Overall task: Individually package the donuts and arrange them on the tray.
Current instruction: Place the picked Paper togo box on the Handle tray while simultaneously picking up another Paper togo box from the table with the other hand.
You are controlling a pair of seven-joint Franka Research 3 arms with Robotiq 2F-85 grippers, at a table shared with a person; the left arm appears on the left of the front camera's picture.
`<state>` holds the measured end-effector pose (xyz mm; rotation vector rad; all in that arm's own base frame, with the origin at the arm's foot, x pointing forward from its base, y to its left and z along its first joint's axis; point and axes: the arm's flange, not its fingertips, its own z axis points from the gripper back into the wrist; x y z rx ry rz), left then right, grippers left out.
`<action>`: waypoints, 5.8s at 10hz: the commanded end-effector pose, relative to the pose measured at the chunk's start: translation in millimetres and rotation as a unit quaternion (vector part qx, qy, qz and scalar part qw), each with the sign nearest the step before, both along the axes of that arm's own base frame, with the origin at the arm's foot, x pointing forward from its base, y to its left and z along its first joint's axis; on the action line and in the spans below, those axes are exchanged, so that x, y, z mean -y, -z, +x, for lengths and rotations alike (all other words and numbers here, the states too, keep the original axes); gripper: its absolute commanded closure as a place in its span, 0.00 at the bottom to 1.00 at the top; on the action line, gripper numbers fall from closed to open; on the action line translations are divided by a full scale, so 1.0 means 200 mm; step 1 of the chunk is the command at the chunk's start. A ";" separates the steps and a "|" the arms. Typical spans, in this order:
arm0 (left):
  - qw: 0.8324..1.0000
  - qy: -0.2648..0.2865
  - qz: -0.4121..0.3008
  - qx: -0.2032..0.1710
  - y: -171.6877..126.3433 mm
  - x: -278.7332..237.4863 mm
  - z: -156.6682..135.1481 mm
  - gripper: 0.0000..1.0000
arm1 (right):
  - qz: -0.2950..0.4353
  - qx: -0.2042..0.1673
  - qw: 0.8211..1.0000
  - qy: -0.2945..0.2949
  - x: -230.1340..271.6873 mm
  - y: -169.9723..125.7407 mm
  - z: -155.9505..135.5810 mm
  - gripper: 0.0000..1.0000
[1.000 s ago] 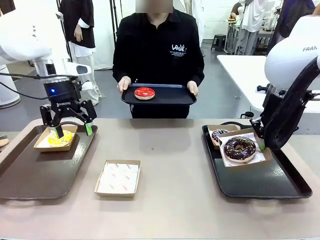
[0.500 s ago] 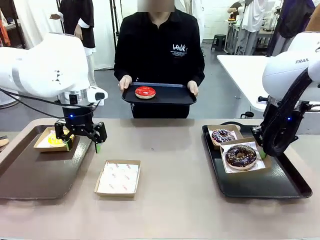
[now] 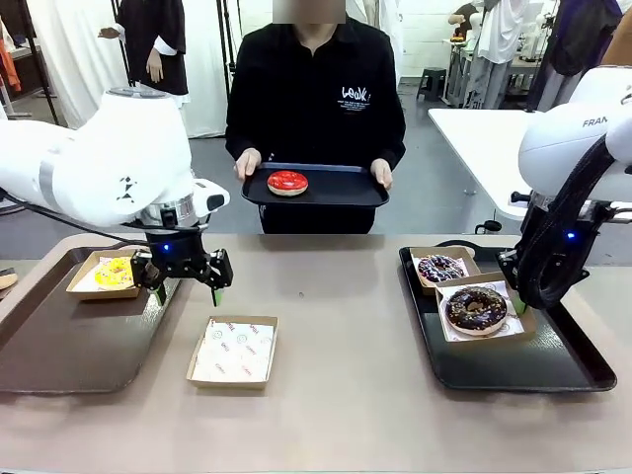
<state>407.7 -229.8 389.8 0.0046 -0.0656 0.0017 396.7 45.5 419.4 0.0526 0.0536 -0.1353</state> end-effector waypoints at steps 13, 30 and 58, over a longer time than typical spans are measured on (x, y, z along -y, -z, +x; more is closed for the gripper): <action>1.000 0.014 -0.003 0.009 0.13 0.01 -0.09 0.00 | 0.000 0.000 1.000 0.000 0.00 0.00 0.00 0.99; 0.998 0.047 -0.037 -0.026 0.37 0.04 -0.07 0.59 | -0.010 -0.009 1.000 -0.025 -0.02 0.34 0.10 0.77; 0.997 0.007 -0.054 -0.052 -0.43 0.14 0.60 1.00 | 0.432 0.274 0.854 0.096 1.40 -0.04 -0.81 0.00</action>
